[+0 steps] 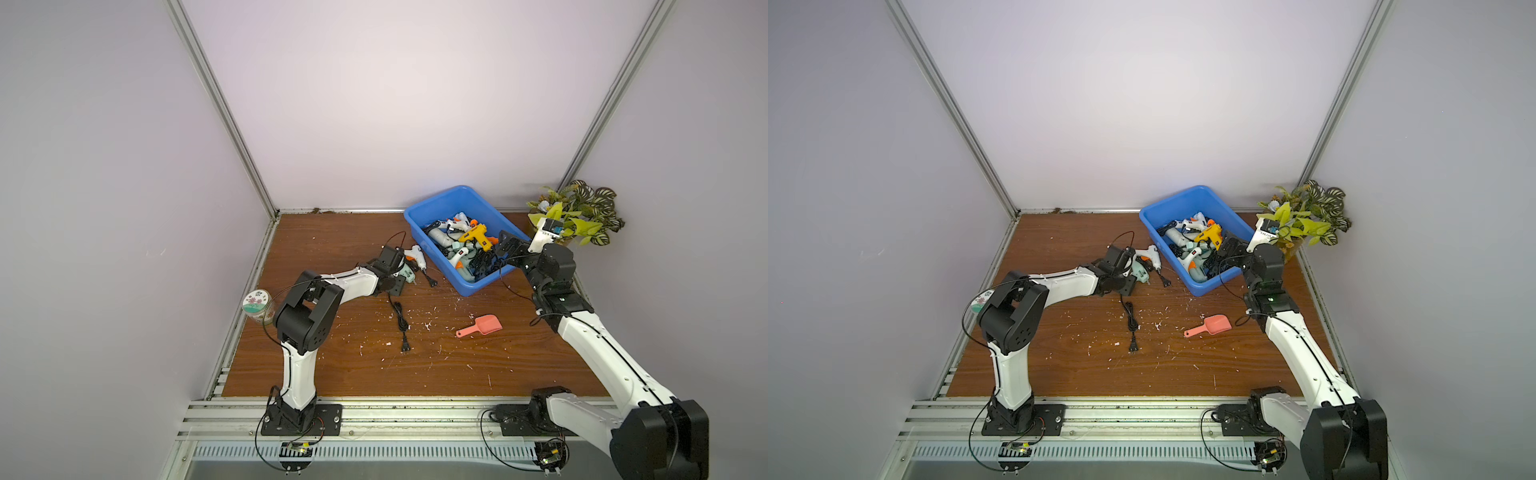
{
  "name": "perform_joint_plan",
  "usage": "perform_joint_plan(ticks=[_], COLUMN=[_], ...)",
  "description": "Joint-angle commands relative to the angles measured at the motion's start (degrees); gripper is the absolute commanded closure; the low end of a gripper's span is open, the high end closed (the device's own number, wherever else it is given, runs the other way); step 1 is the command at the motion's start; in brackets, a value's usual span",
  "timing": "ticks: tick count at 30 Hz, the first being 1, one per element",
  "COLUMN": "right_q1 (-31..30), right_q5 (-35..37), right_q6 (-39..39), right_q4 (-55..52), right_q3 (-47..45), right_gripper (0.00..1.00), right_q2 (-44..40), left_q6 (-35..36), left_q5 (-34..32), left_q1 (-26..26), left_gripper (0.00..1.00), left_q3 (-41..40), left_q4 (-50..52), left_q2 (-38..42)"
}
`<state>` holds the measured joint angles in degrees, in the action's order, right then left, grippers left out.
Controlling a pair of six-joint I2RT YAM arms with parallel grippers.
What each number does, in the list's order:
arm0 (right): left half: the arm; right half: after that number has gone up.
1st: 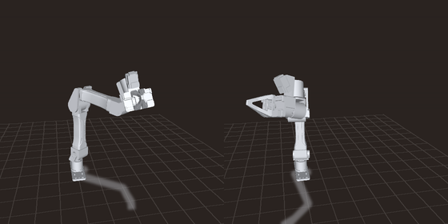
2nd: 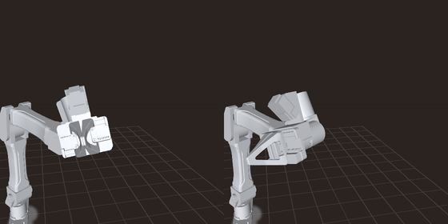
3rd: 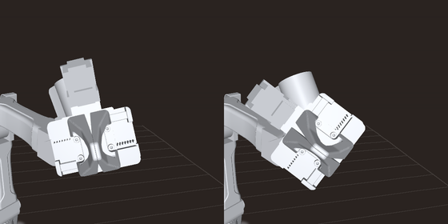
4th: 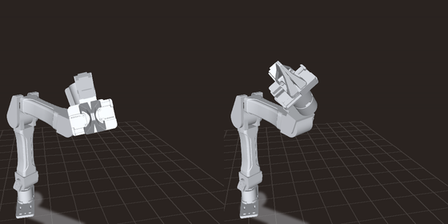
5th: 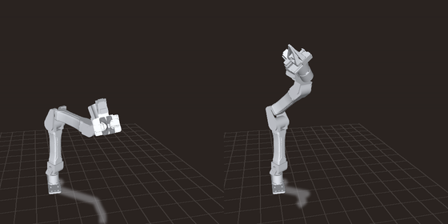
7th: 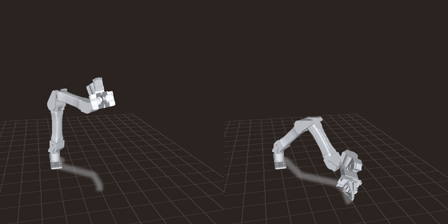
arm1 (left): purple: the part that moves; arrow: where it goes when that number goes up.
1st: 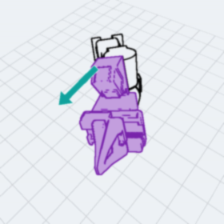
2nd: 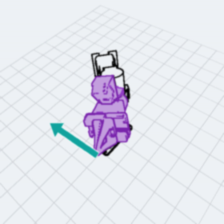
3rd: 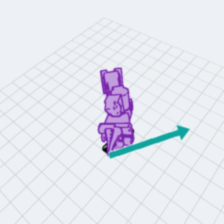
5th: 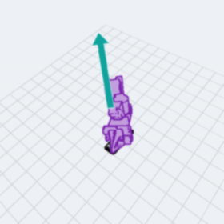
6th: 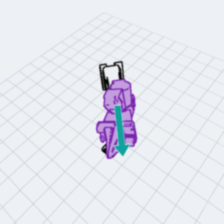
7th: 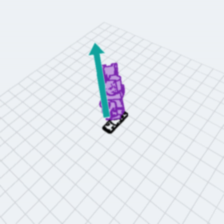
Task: Put the hot melt glue gun into the storage box
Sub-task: Pick up the hot melt adhesive gun from the center of the board.
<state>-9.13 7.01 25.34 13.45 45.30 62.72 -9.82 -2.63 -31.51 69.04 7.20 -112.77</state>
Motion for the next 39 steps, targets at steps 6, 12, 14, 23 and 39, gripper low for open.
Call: perform_joint_plan(ticks=[6, 12, 14, 23, 39], right_q1=[0.2, 0.2, 0.2, 0.2, -2.0], right_q5=[-1.1, -1.7, -1.8, -3.8, -36.0], right_q6=[1.1, 1.7, 1.7, 2.1, 10.4], right_q4=[2.2, 2.6, 2.5, 2.2, 10.0], right_q3=[0.1, -0.3, -0.2, -0.3, 4.9], right_gripper=[0.01, 0.01, 0.01, 0.01, 0.04], right_q2=[-1.0, -1.7, -1.9, -3.1, 8.9], left_q6=[-0.5, 0.5, 0.2, -2.2, -2.8], left_q5=[1.9, 8.9, 9.8, 7.4, 2.7], left_q1=[0.1, 0.1, 0.1, 0.3, 0.0], left_gripper=[0.84, 0.98, 1.0, 1.0, 1.0], left_q3=[-3.0, -5.8, -6.5, -9.6, -21.2], left_q4=[0.9, 1.5, 2.1, 4.9, -11.0], left_q2=[1.2, 6.4, 8.1, 16.7, 35.4])
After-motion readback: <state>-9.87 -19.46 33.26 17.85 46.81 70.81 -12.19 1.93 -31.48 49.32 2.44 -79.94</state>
